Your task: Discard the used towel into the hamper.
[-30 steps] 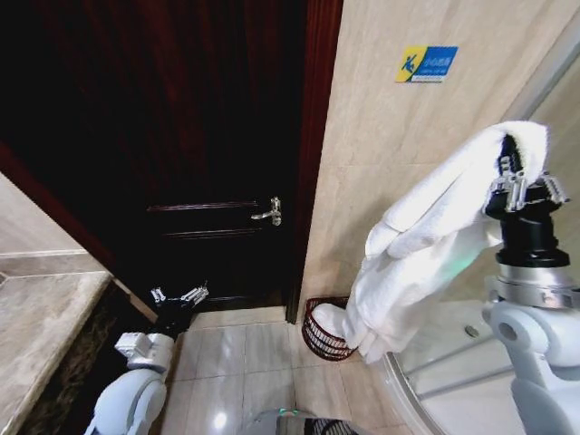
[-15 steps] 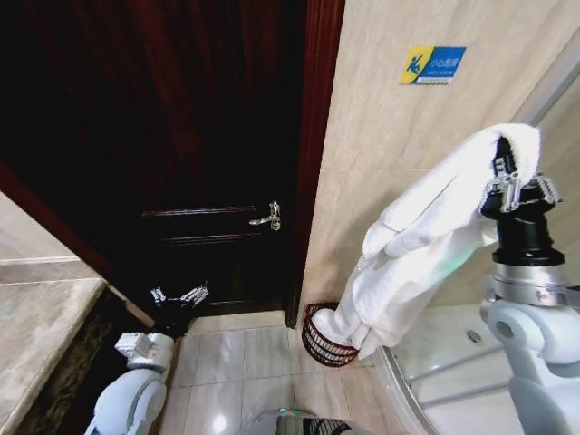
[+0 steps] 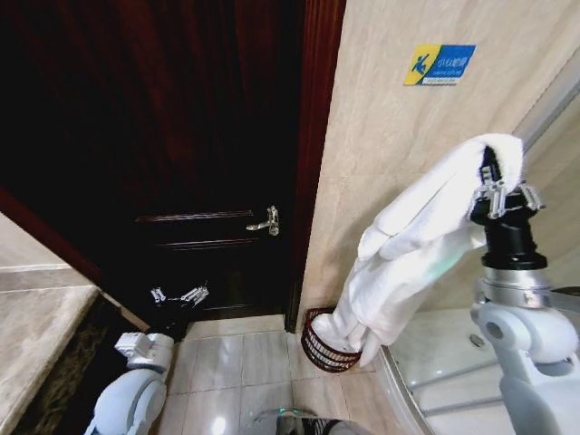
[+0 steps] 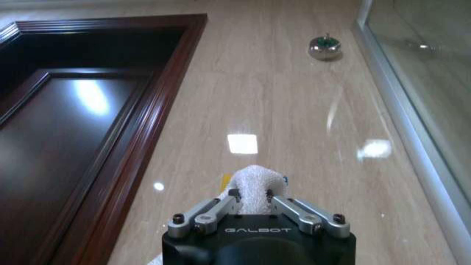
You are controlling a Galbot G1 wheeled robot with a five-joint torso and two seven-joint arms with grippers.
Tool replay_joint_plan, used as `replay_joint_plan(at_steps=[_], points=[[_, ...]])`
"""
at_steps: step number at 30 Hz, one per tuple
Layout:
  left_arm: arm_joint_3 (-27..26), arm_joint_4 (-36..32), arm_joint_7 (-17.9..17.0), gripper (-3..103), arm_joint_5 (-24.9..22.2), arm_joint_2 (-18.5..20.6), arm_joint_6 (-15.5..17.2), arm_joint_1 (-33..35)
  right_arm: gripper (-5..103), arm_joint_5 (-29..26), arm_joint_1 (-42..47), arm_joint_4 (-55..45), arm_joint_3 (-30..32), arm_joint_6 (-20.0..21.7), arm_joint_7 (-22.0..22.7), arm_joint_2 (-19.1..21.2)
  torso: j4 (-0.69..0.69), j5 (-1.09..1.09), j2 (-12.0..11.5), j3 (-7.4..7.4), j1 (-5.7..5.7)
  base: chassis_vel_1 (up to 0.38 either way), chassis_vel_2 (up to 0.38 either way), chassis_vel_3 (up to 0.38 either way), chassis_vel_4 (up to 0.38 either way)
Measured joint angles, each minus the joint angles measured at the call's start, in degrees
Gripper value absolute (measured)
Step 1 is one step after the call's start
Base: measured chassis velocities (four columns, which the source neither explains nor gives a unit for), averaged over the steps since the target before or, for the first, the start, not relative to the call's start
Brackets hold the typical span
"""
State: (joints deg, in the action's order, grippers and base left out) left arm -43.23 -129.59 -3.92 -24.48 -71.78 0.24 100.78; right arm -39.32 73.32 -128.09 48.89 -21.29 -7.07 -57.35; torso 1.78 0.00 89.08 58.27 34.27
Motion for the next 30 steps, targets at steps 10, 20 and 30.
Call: replay_joint_plan(at_steps=[10, 20, 30], points=[[0.0, 0.0, 0.0, 100, 0.0, 0.0, 0.0, 0.0, 9, 0.91, -1.48, 4.5, -2.68, -2.62, -1.06, 0.02, 0.0, 0.01, 0.0, 0.0, 0.0, 0.0, 0.0, 0.0, 0.0], [0.0, 0.0, 0.0, 100, 0.0, 0.0, 0.0, 0.0, 9, -2.97, -10.14, 3.91, -3.62, 0.51, 1.48, 9.19, 0.0, 0.0, 0.0, 0.0, 0.01, 0.0, 0.0, 0.0, 0.0], [0.0, 0.0, 0.0, 100, 0.0, 0.0, 0.0, 0.01, 9, -5.75, -16.25, 5.14, -5.96, 1.13, 2.37, 13.43, 0.01, 0.01, 0.0, 0.0, 0.01, 0.0, 0.0, 0.0, 0.0]])
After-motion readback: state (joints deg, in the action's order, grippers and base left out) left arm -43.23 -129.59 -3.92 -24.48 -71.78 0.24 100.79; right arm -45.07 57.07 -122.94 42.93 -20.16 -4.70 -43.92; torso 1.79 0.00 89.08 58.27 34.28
